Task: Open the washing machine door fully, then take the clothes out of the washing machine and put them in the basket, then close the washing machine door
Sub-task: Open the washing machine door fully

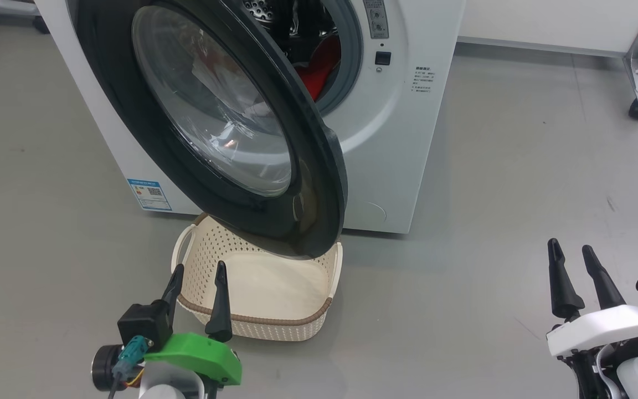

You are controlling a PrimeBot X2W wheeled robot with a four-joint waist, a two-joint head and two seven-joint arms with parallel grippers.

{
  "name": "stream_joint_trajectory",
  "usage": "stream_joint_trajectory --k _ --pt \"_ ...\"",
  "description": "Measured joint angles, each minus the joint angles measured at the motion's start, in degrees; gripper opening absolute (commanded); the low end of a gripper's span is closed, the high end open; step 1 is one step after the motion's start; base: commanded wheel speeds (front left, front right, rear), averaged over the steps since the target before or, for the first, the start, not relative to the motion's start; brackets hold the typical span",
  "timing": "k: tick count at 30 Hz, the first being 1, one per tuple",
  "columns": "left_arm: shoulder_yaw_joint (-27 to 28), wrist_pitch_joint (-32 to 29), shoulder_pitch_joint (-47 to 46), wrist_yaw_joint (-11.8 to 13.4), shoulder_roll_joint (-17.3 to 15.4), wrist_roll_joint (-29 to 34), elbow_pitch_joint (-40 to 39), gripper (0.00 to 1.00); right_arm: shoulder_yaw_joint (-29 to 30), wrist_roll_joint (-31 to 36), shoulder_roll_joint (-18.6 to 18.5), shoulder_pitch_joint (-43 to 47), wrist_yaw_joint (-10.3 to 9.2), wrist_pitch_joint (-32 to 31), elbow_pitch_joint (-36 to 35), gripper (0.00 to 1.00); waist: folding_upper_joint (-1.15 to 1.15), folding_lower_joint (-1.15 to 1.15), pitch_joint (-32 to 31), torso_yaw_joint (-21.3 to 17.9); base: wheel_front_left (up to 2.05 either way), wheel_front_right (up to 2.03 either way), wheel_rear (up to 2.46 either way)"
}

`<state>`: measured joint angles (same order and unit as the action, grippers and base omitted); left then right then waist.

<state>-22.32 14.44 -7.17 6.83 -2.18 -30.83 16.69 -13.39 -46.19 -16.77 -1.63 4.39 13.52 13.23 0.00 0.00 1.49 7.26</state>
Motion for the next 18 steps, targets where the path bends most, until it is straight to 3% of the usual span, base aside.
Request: stream_joint_trajectory --k 18 --pt "-0.2 0.0 1.3 0.0 0.0 0.3 -0.8 1.00 0.4 2.3 0.8 2.1 -0.02 0.4 -2.3 1.00 0.00 0.00 -0.6 -0.1 0.00 0.00 0.00"
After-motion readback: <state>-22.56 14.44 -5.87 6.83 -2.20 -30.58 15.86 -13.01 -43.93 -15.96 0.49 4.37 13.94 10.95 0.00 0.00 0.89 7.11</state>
